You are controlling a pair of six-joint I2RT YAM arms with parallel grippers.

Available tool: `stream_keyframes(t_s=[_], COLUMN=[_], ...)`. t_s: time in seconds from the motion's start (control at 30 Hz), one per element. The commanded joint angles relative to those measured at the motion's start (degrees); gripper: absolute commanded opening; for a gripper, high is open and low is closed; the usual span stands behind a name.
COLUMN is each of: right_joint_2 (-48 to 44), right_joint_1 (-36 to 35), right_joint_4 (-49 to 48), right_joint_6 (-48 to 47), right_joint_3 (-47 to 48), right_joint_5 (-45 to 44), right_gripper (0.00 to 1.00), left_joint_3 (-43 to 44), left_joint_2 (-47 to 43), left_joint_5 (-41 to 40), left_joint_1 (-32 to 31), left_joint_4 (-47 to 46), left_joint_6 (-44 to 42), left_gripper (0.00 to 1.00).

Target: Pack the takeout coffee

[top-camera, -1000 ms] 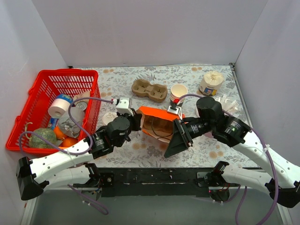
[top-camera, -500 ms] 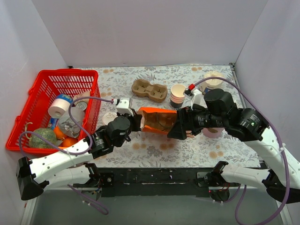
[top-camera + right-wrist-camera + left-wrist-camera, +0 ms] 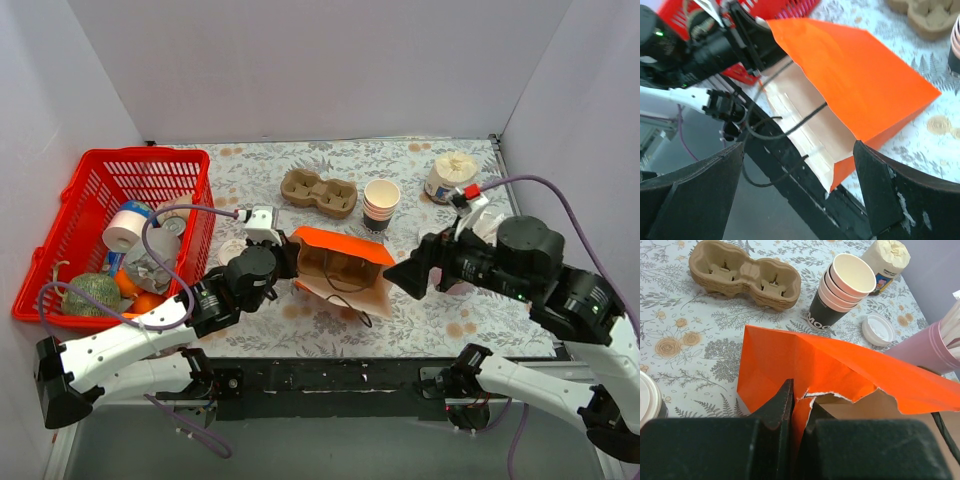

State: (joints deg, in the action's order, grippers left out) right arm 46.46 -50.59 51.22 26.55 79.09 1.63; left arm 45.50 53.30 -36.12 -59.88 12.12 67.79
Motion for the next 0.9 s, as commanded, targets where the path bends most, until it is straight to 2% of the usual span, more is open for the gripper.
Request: stream_keyframes(t_s=[0.0, 0.13, 0.2, 0.23, 0.37, 0.43, 0.63, 0.87], right_joint_2=[-4.8, -7.2, -8.7, -8.7, -4.6, -2.7, -4.0, -7.8], right_joint_1=[0.1, 0.1, 0.1, 0.1, 0.1, 0.2, 0.1, 0.1], right_joint_4=[-11.1, -13.3, -16.3, -17.9, -14.1, -13.4, -17.8, -18.3], right_joint_6=[-0.1, -3.9, -6.9, -8.6, -14.0, -15.7, -17.2, -18.6], right_joint_3=[-3.1, -9.0, -12.2, -14.0, -12.6, -11.7, -13.6, -16.6], right_joint_5=[-0.2, -2.9, -2.1, 1.3, -3.4, -4.4, -0.2, -3.4], right_gripper=[0.98, 0.98, 0.98, 0.98, 0.98, 0.98, 0.98, 0.98], left_joint_3=[1.2, -1.1, -2.2, -2.3, -1.1, 1.3, 7.8, 11.4], left_joint_2=[-2.1, -4.7, -5.3, -5.3, -3.5, -1.8, 6.1, 7.2], left_joint_5=[1.3, 11.1, 14.9, 16.3, 24.5, 26.5, 31.0, 33.7], left_joint_1=[0.1, 0.1, 0.1, 0.1, 0.2, 0.2, 0.1, 0.2], left_joint_4=[0.2, -4.3, -5.4, -6.0, -5.5, -3.3, 1.8, 1.8], left_joint_6=[-0.4, -5.9, -7.7, -9.1, -14.2, -15.5, -19.1, -20.5], left_gripper=[0.0, 0.0, 0.0, 0.0, 0.0, 0.0, 0.0, 0.0])
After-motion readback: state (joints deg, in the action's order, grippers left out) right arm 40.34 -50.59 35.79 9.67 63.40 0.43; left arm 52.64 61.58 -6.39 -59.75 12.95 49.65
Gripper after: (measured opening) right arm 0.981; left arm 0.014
